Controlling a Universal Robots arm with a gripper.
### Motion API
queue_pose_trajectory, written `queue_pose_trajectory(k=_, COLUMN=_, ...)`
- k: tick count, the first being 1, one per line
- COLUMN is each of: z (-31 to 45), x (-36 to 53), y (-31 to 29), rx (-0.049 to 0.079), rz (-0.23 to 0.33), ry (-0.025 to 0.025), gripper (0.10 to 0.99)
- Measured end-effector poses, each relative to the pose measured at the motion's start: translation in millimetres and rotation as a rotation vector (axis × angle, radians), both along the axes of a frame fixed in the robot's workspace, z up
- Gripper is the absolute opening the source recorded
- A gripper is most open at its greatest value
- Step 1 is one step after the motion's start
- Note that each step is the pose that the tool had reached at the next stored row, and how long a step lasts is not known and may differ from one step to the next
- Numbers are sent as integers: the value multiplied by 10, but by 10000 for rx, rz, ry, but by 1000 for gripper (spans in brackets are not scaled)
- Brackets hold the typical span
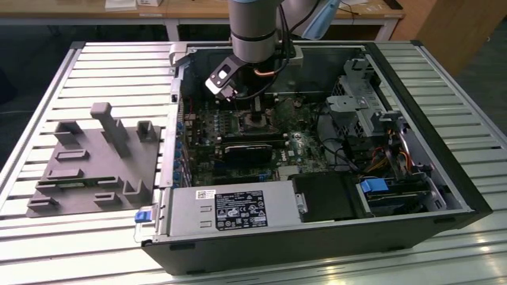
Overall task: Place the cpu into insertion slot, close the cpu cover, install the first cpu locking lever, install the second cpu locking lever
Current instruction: 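Place the cpu into insertion slot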
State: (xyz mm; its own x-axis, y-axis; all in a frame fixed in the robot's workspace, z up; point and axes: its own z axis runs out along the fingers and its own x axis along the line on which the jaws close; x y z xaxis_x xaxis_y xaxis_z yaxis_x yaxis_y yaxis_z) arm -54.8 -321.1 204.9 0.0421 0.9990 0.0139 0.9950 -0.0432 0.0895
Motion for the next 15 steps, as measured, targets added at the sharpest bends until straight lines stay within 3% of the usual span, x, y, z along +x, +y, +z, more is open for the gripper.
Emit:
queue_pose_trajectory(k=6, z=38, x=0, y=0, rx=-1, rz=0, ry=0, gripper=102)
queue_pose_trajectory(k=15, z=257, x=0, y=0, rx=-1, rz=0, ry=0, gripper=102)
